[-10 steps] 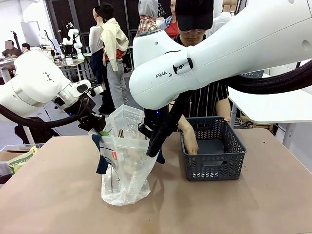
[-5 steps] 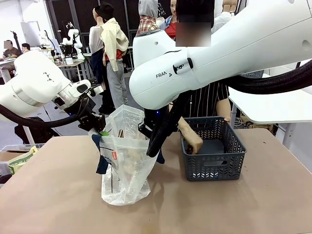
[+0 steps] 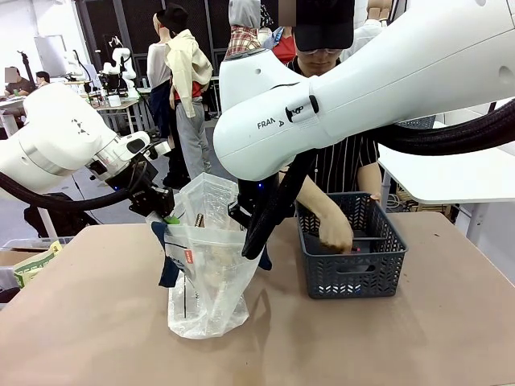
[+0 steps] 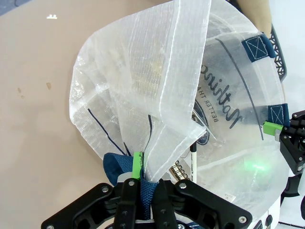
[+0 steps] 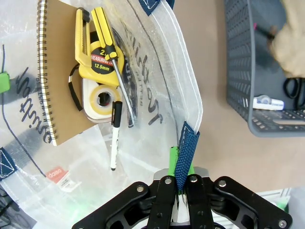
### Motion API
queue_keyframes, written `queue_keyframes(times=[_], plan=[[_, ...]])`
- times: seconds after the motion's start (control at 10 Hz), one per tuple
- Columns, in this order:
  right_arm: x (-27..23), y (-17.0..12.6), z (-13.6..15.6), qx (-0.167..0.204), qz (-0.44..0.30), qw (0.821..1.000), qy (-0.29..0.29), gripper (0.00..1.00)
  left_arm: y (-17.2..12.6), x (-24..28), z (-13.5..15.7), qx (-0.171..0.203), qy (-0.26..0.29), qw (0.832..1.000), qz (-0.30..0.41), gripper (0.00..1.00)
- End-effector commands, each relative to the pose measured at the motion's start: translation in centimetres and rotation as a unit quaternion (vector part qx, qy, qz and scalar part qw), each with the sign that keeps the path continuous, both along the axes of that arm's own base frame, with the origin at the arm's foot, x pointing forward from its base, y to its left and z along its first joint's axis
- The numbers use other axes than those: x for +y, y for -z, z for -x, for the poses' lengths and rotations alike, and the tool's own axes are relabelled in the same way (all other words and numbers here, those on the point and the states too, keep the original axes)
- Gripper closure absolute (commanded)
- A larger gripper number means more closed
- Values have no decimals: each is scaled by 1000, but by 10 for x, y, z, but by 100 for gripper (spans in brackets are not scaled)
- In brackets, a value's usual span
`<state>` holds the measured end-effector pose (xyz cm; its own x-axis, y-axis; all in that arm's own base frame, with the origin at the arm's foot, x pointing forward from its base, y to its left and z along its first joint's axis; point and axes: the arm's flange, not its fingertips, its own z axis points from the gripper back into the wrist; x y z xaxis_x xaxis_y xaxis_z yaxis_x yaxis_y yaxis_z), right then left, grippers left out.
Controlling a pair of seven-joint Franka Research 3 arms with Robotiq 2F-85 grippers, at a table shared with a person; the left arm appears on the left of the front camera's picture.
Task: Transfer purchased items from the store into the shopping bag.
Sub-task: Move the Reusable shopping bag to the right side of the table.
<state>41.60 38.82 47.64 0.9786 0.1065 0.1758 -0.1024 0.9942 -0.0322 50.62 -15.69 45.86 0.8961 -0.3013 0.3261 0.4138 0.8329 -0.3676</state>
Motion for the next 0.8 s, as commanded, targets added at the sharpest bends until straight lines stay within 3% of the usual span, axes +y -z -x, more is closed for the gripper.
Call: queue_keyframes(times=[0.0, 0.7], plan=[[-1, 2, 1, 0, 0, 1000, 0, 100, 0, 1, 2, -1, -2, 1000, 2, 100], [-1, 2, 1, 0, 0, 1000, 0, 100, 0, 1, 2, -1, -2, 1000, 2, 100]])
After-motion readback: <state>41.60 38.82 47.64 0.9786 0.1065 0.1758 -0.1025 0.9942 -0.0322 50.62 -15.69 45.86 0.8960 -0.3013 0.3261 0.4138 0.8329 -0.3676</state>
